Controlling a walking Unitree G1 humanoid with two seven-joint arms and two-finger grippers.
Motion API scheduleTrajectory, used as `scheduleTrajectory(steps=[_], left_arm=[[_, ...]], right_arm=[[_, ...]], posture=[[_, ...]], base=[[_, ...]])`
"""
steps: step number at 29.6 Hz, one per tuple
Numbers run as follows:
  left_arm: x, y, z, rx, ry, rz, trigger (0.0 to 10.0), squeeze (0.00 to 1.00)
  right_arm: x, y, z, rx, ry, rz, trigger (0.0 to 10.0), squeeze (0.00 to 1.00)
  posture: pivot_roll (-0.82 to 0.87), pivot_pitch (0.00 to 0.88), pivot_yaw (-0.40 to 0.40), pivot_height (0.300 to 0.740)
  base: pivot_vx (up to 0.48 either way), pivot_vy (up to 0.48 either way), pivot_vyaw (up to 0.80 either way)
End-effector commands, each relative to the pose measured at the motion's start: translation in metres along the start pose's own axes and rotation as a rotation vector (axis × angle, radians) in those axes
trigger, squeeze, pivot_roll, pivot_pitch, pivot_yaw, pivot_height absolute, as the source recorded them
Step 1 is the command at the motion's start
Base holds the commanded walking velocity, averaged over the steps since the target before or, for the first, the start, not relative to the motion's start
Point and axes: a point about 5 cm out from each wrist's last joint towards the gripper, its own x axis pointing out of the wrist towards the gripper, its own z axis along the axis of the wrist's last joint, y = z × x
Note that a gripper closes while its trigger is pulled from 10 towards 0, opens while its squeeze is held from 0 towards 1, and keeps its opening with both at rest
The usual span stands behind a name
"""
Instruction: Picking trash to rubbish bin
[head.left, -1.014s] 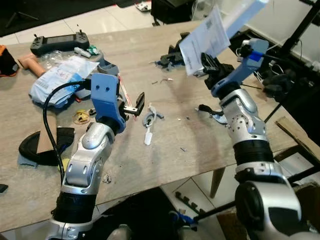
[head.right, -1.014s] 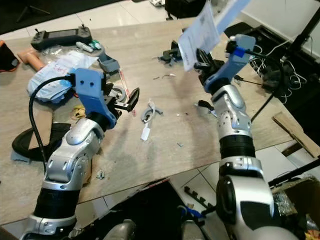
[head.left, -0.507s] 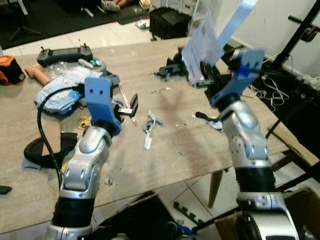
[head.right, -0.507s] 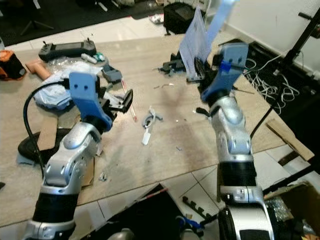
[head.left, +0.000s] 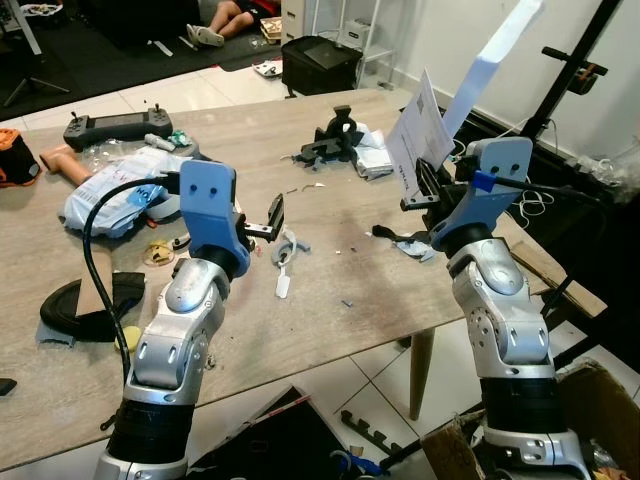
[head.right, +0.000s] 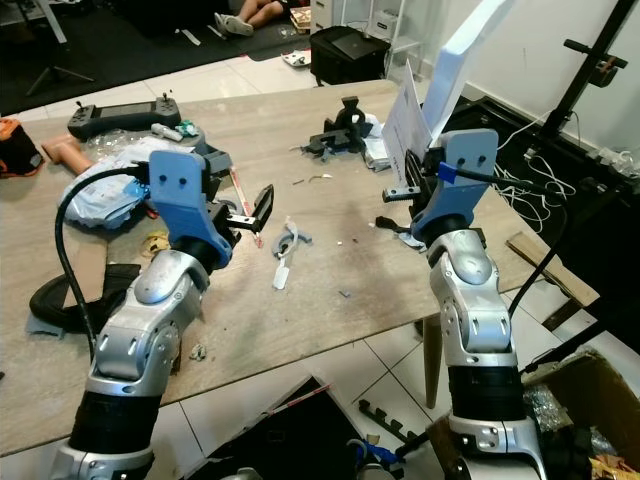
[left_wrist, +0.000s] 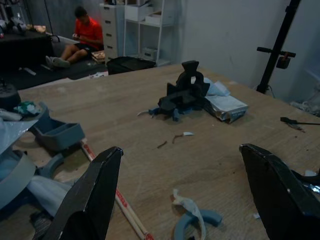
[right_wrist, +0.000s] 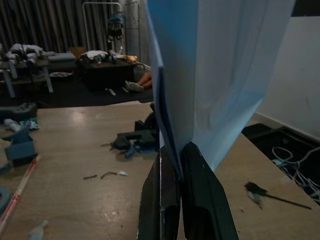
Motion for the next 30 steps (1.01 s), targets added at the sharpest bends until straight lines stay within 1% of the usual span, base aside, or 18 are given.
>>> scheduleTrajectory(steps=[1, 7, 9, 20, 22, 24, 30], left_arm=[[-0.002, -0.004, -0.002, 0.005, -0.002, -0.009, 10.0, 0.0], [0.0, -0.006, -0.002, 0.01, -0.006, -0.011, 10.0, 0.0], [0.0, -0.006, -0.002, 0.014, -0.005, -0.008, 10.0, 0.0], [-0.003, -0.005, -0.003, 0.027, 0.003, 0.005, 10.0, 0.0], [-0.004, -0.005, -0.003, 0.028, 0.007, 0.004, 10.0, 0.0], [-0.008, -0.004, -0.007, 0.031, 0.031, 0.002, 10.0, 0.0], [-0.01, -0.005, -0.009, 0.031, 0.04, -0.002, 10.0, 0.0]], right_arm=[[-0.002, 0.004, 0.001, -0.002, 0.002, 0.004, 10.0, 0.0], [-0.005, 0.006, -0.001, -0.003, 0.02, 0.002, 10.0, 0.0], [-0.007, 0.005, -0.004, -0.004, 0.047, -0.02, 10.0, 0.0], [-0.009, 0.005, -0.009, 0.024, 0.071, -0.032, 10.0, 0.0], [-0.009, 0.006, -0.01, 0.027, 0.076, -0.031, 10.0, 0.0], [-0.013, 0.01, -0.011, 0.038, 0.093, -0.019, 10.0, 0.0], [-0.016, 0.012, -0.013, 0.051, 0.105, -0.016, 10.0, 0.0]], posture=[[0.02, 0.085, -0.013, 0.74], [0.01, 0.085, -0.023, 0.74], [0.02, 0.082, -0.029, 0.74], [0.03, 0.09, -0.037, 0.74], [0.03, 0.094, -0.036, 0.74], [0.03, 0.109, -0.031, 0.74], [0.03, 0.12, -0.031, 0.74]], base=[[0.0, 0.0, 0.0], [0.0, 0.0, 0.0], [0.0, 0.0, -0.61], [0.0, 0.0, -0.8], [0.0, 0.0, -0.8], [0.0, 0.0, -0.8], [0.0, 0.0, -0.8]])
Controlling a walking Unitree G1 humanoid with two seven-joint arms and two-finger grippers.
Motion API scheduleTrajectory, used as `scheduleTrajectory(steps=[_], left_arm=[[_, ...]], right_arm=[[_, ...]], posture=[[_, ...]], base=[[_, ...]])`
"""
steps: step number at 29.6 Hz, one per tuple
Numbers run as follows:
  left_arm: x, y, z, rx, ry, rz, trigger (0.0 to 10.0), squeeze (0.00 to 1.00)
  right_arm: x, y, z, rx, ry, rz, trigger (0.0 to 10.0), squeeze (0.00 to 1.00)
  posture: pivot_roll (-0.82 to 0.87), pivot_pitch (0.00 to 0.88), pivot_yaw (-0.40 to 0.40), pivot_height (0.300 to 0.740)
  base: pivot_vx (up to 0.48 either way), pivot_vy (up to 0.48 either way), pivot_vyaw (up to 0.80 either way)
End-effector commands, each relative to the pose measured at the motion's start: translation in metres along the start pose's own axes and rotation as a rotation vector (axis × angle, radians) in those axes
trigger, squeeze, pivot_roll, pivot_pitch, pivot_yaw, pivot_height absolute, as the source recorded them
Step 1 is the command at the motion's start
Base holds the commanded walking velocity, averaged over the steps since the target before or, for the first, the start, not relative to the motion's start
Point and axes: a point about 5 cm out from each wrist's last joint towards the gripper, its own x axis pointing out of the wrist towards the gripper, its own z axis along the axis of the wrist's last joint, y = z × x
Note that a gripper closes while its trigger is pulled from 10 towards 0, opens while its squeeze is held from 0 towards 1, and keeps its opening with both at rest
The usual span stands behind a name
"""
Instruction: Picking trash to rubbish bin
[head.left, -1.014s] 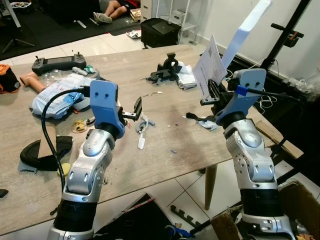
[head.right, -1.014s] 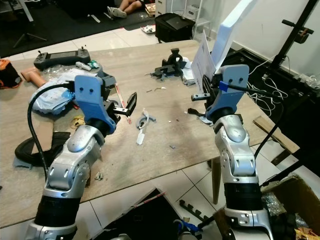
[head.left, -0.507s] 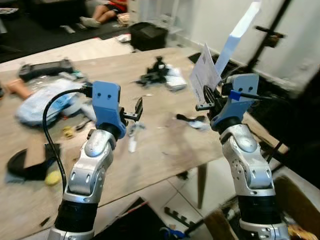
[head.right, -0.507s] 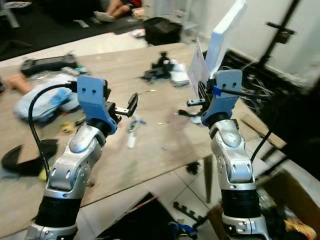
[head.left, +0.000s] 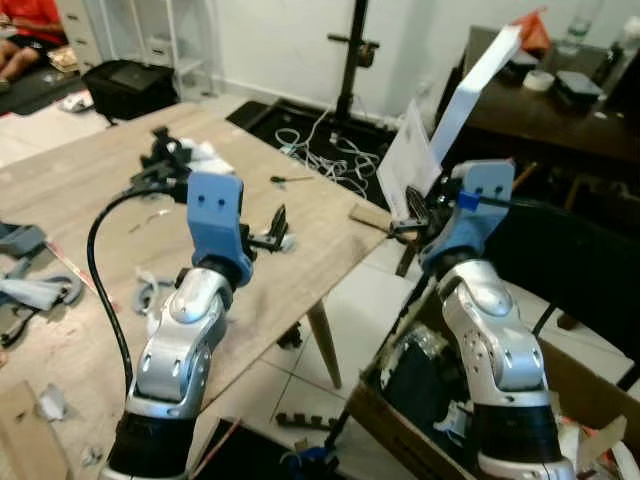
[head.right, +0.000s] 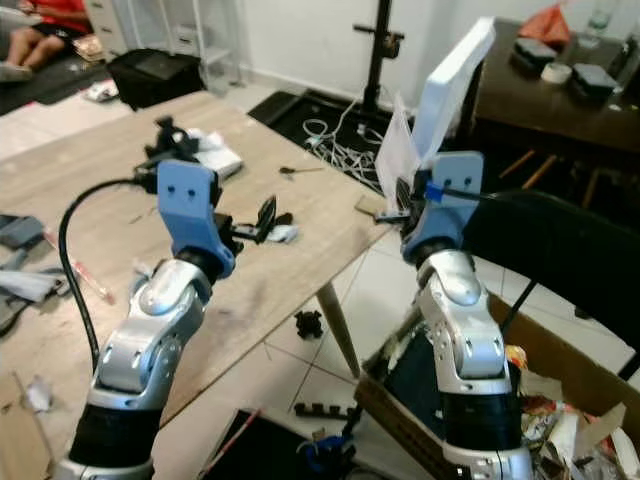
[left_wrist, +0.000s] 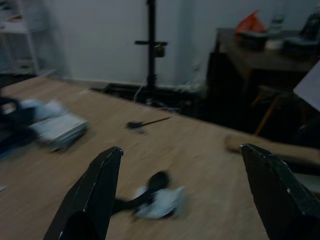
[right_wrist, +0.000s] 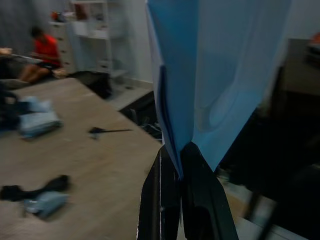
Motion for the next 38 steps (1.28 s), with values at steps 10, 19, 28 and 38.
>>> scheduleTrajectory(steps=[10, 19, 28, 38], left_arm=[[-0.006, -0.004, -0.002, 0.011, 0.029, -0.051, 10.0, 0.0], [-0.006, -0.005, -0.003, 0.014, 0.039, -0.073, 10.0, 0.0], [-0.005, -0.007, -0.006, 0.029, 0.067, -0.099, 10.0, 0.0], [-0.003, -0.007, -0.008, 0.047, 0.109, -0.095, 10.0, 0.0]], right_arm=[[-0.005, 0.001, 0.003, 0.03, 0.012, -0.004, 10.0, 0.0], [-0.007, 0.003, -0.001, 0.044, 0.033, 0.001, 10.0, 0.0], [-0.011, 0.0, -0.015, 0.074, 0.102, -0.011, 10.0, 0.0], [-0.014, 0.003, -0.032, 0.096, 0.193, 0.036, 10.0, 0.0]], posture=[[0.04, 0.146, -0.032, 0.74], [0.04, 0.154, -0.028, 0.74], [0.05, 0.175, -0.011, 0.74], [0.06, 0.184, 0.002, 0.74]], base=[[0.0, 0.0, -0.8], [0.0, 0.0, -0.8], [0.0, 0.0, -0.8], [0.0, 0.0, -0.4]])
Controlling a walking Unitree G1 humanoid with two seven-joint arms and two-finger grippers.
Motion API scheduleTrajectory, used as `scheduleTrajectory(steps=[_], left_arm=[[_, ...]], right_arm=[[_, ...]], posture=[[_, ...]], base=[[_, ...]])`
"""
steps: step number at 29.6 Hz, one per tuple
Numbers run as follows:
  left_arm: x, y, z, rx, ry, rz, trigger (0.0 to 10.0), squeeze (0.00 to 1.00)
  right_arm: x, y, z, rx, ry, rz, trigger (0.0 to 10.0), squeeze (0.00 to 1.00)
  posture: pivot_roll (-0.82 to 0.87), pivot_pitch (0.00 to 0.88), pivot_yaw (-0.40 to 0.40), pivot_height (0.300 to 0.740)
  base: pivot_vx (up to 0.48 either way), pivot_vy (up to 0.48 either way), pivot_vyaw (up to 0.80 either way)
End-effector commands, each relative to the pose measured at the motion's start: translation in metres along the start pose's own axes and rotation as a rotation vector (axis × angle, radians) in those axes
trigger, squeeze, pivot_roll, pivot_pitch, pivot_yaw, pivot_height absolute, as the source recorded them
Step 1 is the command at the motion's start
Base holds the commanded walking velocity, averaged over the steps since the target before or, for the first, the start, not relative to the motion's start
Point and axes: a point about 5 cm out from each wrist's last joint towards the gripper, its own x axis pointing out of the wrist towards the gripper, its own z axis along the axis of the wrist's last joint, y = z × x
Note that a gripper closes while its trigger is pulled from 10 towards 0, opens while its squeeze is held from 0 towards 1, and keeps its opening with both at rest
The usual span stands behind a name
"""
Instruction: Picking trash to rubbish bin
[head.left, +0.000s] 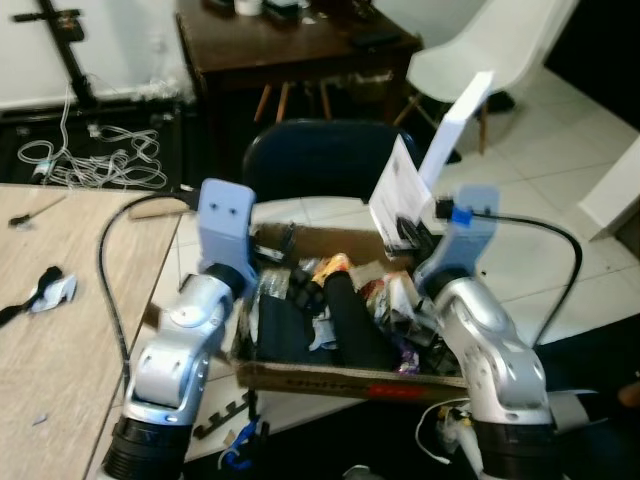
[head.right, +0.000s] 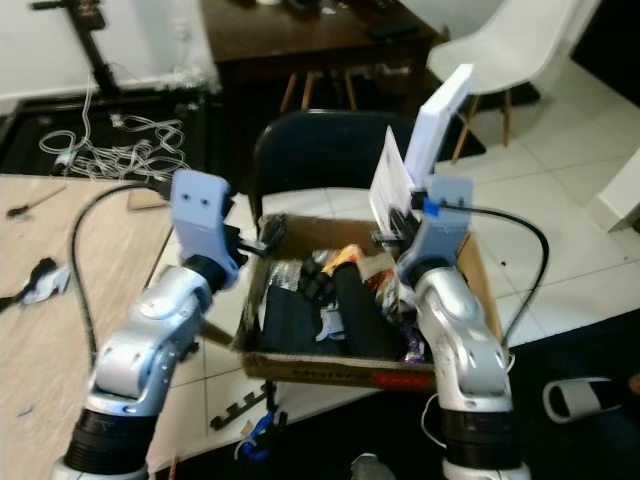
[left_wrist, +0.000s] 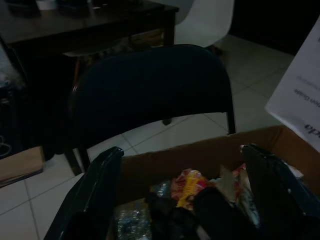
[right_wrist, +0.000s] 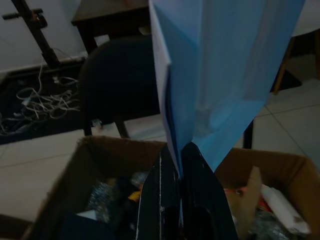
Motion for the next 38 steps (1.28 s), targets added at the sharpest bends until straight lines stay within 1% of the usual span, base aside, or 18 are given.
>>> scheduleTrajectory(steps=[1, 6, 13, 19, 22, 26, 27, 28, 29, 30, 31, 33, 35, 36, 38], left_arm=[[-0.002, 0.002, -0.004, 0.005, 0.029, 0.007, 10.0, 0.0], [-0.003, 0.005, -0.005, 0.013, 0.051, 0.051, 10.0, 0.0], [-0.004, 0.004, -0.006, 0.009, 0.066, 0.05, 10.0, 0.0], [-0.001, 0.003, -0.005, 0.005, 0.066, 0.044, 10.0, 0.0], [0.0, 0.002, -0.005, -0.002, 0.082, 0.041, 10.0, 0.0], [0.0, 0.002, -0.005, -0.001, 0.078, 0.038, 10.0, 0.0], [-0.001, -0.002, -0.002, 0.009, 0.057, 0.002, 10.0, 0.0], [-0.001, -0.002, -0.002, 0.009, 0.057, 0.002, 10.0, 0.0], [-0.002, -0.005, 0.0, 0.015, 0.044, -0.022, 10.0, 0.0], [-0.005, -0.015, 0.006, 0.013, -0.008, -0.115, 10.0, 0.0], [-0.005, -0.015, 0.006, 0.013, -0.008, -0.115, 10.0, 0.0], [-0.01, -0.027, 0.013, 0.015, -0.055, -0.241, 10.0, 0.0], [-0.017, -0.039, 0.016, 0.033, -0.075, -0.368, 10.0, 0.0], [-0.017, -0.039, 0.016, 0.033, -0.075, -0.368, 10.0, 0.0], [-0.022, -0.048, 0.016, 0.035, -0.076, -0.451, 10.0, 0.0]], right_arm=[[0.0, 0.005, -0.007, 0.017, 0.036, 0.03, 10.0, 0.0], [-0.001, 0.006, -0.011, 0.039, 0.045, 0.032, 10.0, 0.0], [0.0, 0.006, -0.014, 0.046, 0.05, 0.034, 10.0, 0.0], [-0.002, 0.004, -0.016, 0.045, 0.054, 0.028, 10.0, 0.0], [-0.003, 0.003, -0.018, 0.042, 0.065, 0.029, 10.0, 0.0], [-0.004, 0.003, -0.022, 0.036, 0.082, 0.035, 10.0, 0.0], [-0.005, 0.001, -0.031, 0.025, 0.118, 0.035, 10.0, 0.0], [-0.005, 0.001, -0.031, 0.025, 0.118, 0.035, 10.0, 0.0], [-0.005, 0.0, -0.035, 0.02, 0.13, 0.034, 10.0, 0.0], [-0.004, -0.006, -0.039, 0.005, 0.155, 0.015, 10.0, 0.0], [-0.004, -0.006, -0.039, 0.005, 0.155, 0.015, 10.0, 0.0], [-0.002, -0.012, -0.041, -0.036, 0.18, 0.008, 10.0, 0.0], [-0.001, -0.018, -0.045, -0.075, 0.218, 0.007, 10.0, 0.0], [-0.001, -0.018, -0.045, -0.075, 0.218, 0.007, 10.0, 0.0], [-0.002, -0.023, -0.05, -0.101, 0.266, 0.017, 10.0, 0.0]], posture=[[0.06, 0.184, 0.002, 0.74], [0.08, 0.2, 0.005, 0.74], [0.08, 0.207, 0.017, 0.74], [0.08, 0.209, 0.021, 0.74], [0.08, 0.209, 0.021, 0.74], [0.08, 0.212, 0.023, 0.74], [0.09, 0.218, 0.025, 0.74], [0.09, 0.218, 0.025, 0.74], [0.09, 0.218, 0.025, 0.74], [0.09, 0.218, 0.025, 0.74], [0.09, 0.218, 0.025, 0.74], [0.1, 0.226, 0.027, 0.74], [0.1, 0.229, 0.029, 0.74], [0.1, 0.229, 0.029, 0.74], [0.1, 0.232, 0.03, 0.74]], base=[[0.0, 0.0, 0.0], [0.0, 0.0, 0.0], [0.0, 0.0, 0.0], [0.0, 0.0, 0.0], [0.0, 0.48, 0.0], [0.0, 0.48, 0.0], [0.0, 0.0, 0.0], [0.0, 0.0, 0.0], [0.0, 0.0, 0.0], [0.0, 0.0, 0.0], [0.0, 0.0, 0.0], [0.0, 0.0, 0.0], [0.0, 0.0, 0.0], [0.0, 0.0, 0.0], [0.0, 0.0, 0.0]])
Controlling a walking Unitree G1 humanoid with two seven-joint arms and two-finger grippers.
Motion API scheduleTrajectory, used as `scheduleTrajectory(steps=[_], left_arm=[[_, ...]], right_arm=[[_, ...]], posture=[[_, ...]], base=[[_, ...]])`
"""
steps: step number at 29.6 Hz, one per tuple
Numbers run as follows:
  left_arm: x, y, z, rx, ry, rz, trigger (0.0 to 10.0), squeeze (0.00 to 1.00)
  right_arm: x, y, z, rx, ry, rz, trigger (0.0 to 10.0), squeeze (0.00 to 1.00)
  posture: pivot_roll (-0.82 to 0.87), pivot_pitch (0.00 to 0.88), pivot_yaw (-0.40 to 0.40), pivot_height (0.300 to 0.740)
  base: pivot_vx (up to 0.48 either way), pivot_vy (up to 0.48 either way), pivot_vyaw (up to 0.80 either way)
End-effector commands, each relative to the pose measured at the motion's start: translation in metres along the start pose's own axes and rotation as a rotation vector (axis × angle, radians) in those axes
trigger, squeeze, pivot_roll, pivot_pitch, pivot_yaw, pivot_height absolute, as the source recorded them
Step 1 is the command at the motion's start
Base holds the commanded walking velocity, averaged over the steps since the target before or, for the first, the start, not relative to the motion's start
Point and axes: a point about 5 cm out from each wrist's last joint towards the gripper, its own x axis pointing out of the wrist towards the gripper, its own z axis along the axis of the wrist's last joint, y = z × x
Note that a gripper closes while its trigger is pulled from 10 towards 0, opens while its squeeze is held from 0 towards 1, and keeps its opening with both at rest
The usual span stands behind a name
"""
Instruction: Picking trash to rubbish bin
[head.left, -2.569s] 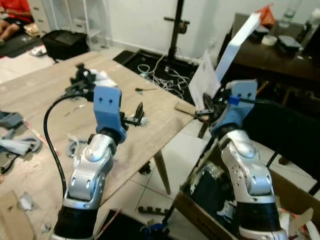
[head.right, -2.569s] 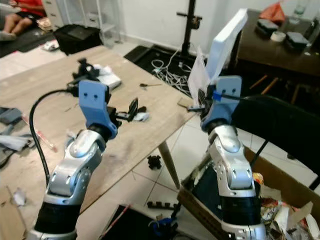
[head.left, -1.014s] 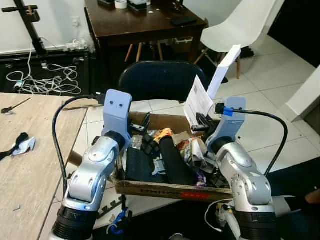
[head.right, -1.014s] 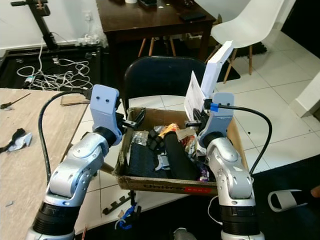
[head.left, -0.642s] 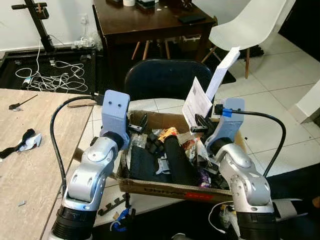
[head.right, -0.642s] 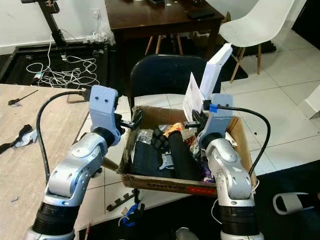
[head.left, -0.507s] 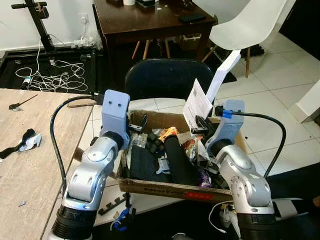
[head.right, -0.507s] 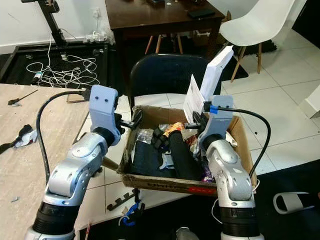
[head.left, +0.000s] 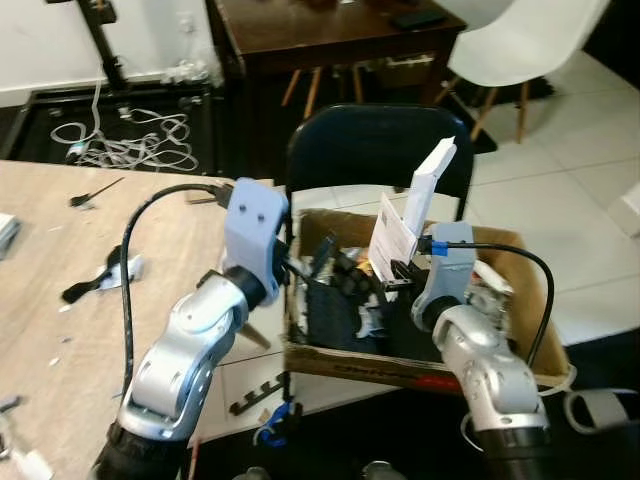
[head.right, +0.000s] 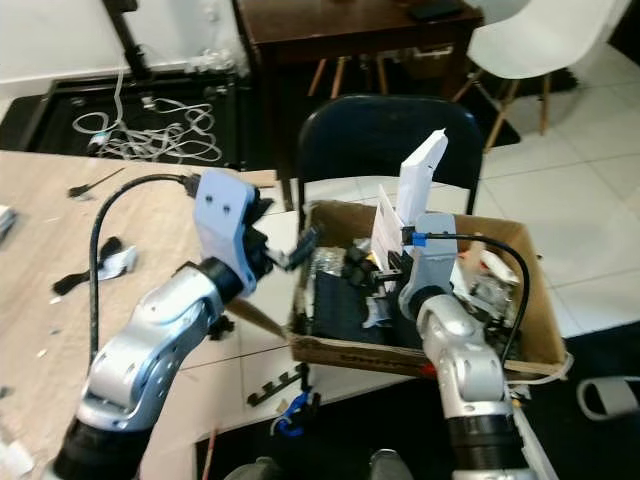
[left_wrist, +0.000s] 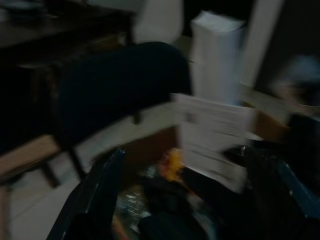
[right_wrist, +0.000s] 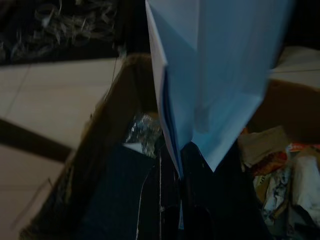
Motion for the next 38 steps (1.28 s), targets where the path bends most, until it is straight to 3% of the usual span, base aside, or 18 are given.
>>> scheduleTrajectory(steps=[1, 6, 14, 15, 16, 17, 21, 22, 23, 29, 32, 38], left_arm=[[-0.001, -0.014, 0.0, 0.005, -0.007, -0.097, 10.0, 0.0], [-0.001, -0.028, -0.004, 0.042, 0.027, -0.196, 10.0, 0.0], [-0.001, -0.028, -0.006, 0.069, 0.045, -0.197, 10.0, 0.0], [-0.001, -0.026, -0.006, 0.076, 0.047, -0.193, 10.0, 0.0], [-0.001, -0.026, -0.006, 0.076, 0.047, -0.193, 10.0, 0.0], [-0.002, -0.025, -0.005, 0.079, 0.048, -0.191, 10.0, 0.0], [-0.001, -0.024, -0.005, 0.08, 0.046, -0.175, 10.0, 0.0], [-0.001, -0.023, -0.005, 0.079, 0.044, -0.16, 10.0, 0.0], [-0.001, -0.021, -0.005, 0.079, 0.042, -0.143, 10.0, 0.0], [0.002, -0.007, -0.005, 0.032, 0.04, -0.005, 10.0, 0.0], [0.0, 0.024, -0.009, -0.057, 0.058, 0.268, 10.0, 0.0], [-0.007, 0.038, -0.014, -0.082, 0.086, 0.345, 10.0, 0.0]], right_arm=[[-0.001, -0.004, -0.015, -0.012, 0.079, 0.005, 10.0, 0.0], [-0.004, -0.017, -0.037, -0.04, 0.214, 0.009, 10.0, 0.0], [-0.005, -0.032, -0.056, -0.051, 0.342, -0.025, 10.0, 0.0], [-0.005, -0.034, -0.058, -0.032, 0.348, -0.034, 10.0, 0.31], [-0.005, -0.034, -0.058, -0.032, 0.348, -0.034, 10.0, 0.31], [-0.006, -0.035, -0.059, -0.014, 0.349, -0.043, 10.0, 1.0], [-0.003, -0.036, -0.056, -0.048, 0.32, -0.061, 10.0, 1.0], [-0.002, -0.036, -0.052, -0.059, 0.296, -0.068, 10.0, 0.69], [0.0, -0.036, -0.049, -0.066, 0.273, -0.077, 10.0, 0.0], [0.005, -0.042, -0.011, -0.045, 0.03, -0.165, 10.0, 0.0], [0.001, -0.03, 0.041, 0.036, -0.268, -0.163, 10.0, 0.0], [-0.002, -0.004, 0.059, 0.062, -0.35, -0.075, 10.0, 0.0]], posture=[[0.1, 0.232, 0.03, 0.74], [0.11, 0.239, 0.033, 0.74], [0.11, 0.24, 0.037, 0.74], [0.12, 0.236, 0.037, 0.74], [0.12, 0.236, 0.037, 0.74], [0.12, 0.231, 0.036, 0.74], [0.12, 0.231, 0.036, 0.74], [0.12, 0.231, 0.036, 0.74], [0.12, 0.221, 0.033, 0.74], [0.11, 0.207, 0.03, 0.74], [0.1, 0.191, 0.03, 0.74], [0.1, 0.189, 0.025, 0.74]], base=[[0.0, 0.0, 0.0], [0.0, 0.0, 0.0], [0.0, 0.0, 0.0], [0.0, 0.0, 0.0], [0.0, 0.0, 0.0], [0.0, 0.0, 0.0], [0.0, 0.0, 0.0], [0.0, 0.0, 0.0], [0.0, 0.0, 0.0], [0.0, 0.0, 0.0], [0.0, 0.0, 0.0], [0.0, 0.0, 0.0]])
